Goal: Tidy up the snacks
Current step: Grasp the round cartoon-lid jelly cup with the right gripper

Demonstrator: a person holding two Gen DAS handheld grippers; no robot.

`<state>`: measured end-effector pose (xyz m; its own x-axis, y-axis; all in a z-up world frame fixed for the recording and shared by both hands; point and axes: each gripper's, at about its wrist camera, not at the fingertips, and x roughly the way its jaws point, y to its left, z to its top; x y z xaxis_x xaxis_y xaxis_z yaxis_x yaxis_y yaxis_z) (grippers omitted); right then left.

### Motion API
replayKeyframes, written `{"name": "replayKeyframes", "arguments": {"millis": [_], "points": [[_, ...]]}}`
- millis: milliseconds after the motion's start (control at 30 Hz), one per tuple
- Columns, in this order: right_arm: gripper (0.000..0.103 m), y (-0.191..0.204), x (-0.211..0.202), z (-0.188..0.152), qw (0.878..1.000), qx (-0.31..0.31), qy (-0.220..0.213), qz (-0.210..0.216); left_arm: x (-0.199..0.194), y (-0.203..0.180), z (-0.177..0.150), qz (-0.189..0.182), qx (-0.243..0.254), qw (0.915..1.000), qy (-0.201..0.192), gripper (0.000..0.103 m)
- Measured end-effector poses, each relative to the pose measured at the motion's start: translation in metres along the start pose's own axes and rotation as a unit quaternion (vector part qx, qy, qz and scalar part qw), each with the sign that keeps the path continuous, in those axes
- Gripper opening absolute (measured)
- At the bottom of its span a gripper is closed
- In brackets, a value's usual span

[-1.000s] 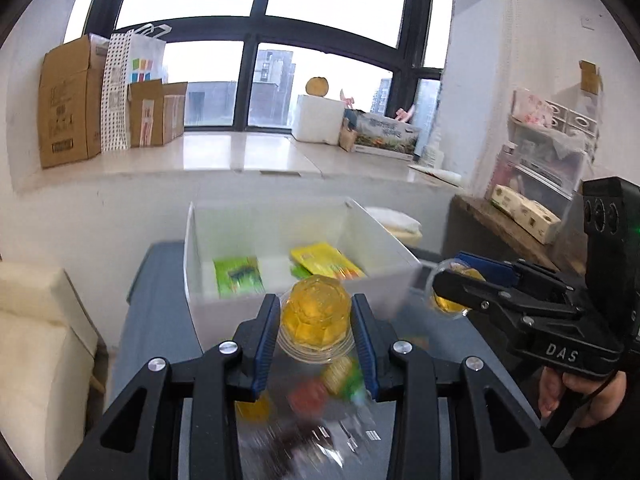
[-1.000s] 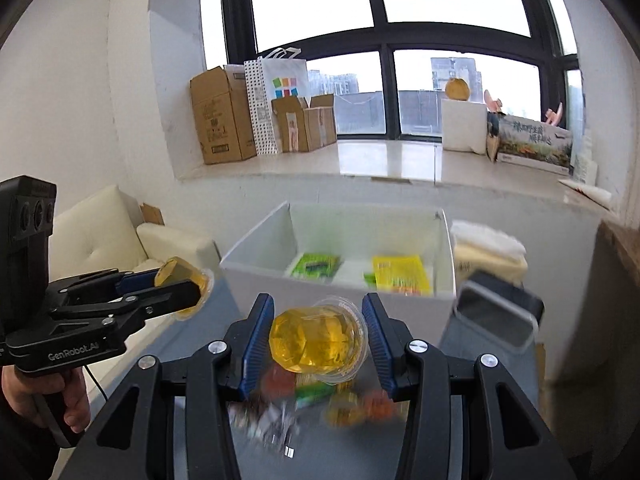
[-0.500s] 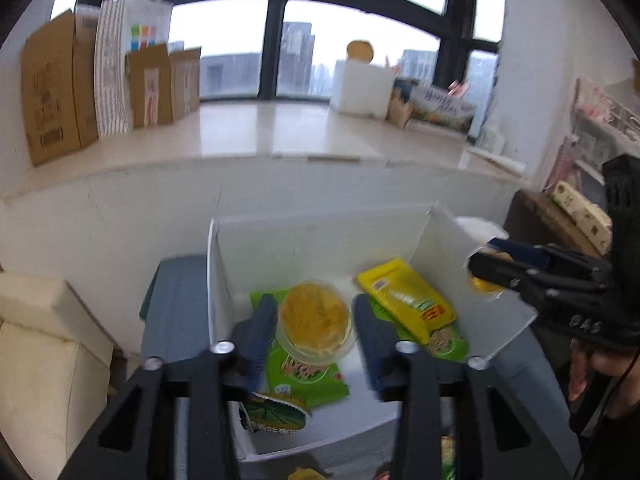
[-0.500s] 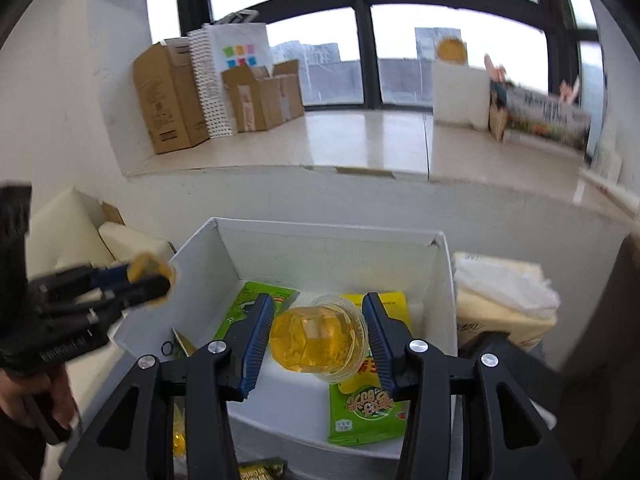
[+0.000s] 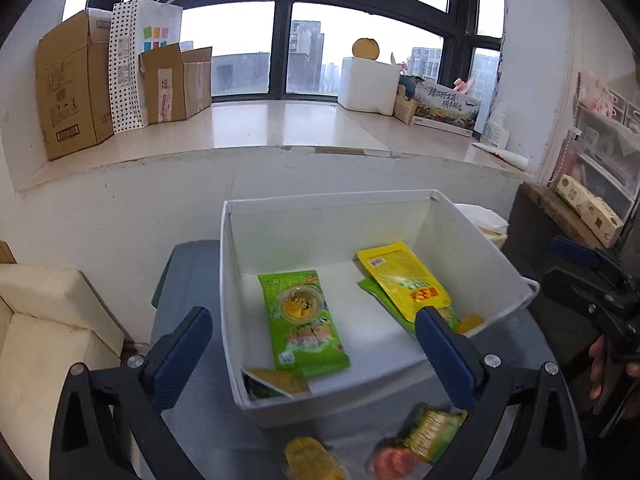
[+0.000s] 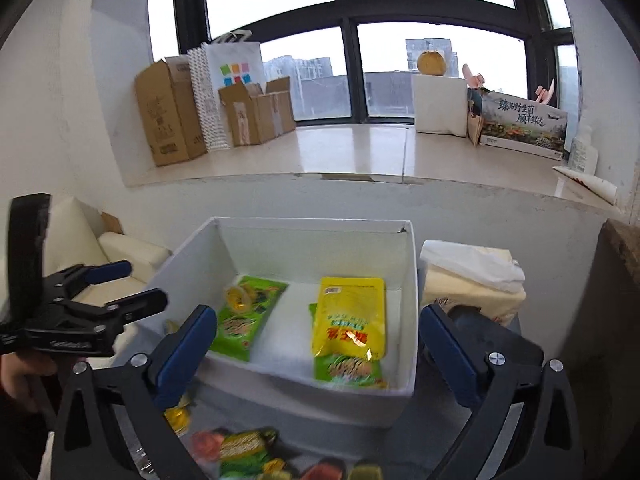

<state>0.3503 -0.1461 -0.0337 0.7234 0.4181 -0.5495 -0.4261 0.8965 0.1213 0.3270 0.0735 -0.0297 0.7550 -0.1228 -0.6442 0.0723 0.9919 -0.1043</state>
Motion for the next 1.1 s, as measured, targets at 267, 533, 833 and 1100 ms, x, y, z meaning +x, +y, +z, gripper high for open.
{"name": "replayKeyframes", "arguments": {"millis": [267,533,833,1100], "points": [[0.103,0.013,-0.063,-0.033,0.999,0.007,-0.026,0.020,-0.056,-0.026,-0.050,-0.017,0.008,0.9998,-0.006,0.103],[0.103,0.021,-0.105,-0.099,1.000,0.005,-0.024,-0.006,-0.107,-0.039,-0.101,-0.042,0.001,0.9991,-0.009,0.103],[0.103,-0.003,-0.081,-0.149,0.996,0.083,0.025,-0.013,-0.119,-0.037,-0.139,-0.050,-0.020,0.9985,0.009,0.103],[0.103,-0.032,-0.041,-0.143,0.985,0.164,0.040,-0.022,-0.113,-0.037,-0.146,-0.043,-0.019,0.9988,0.017,0.103]]}}
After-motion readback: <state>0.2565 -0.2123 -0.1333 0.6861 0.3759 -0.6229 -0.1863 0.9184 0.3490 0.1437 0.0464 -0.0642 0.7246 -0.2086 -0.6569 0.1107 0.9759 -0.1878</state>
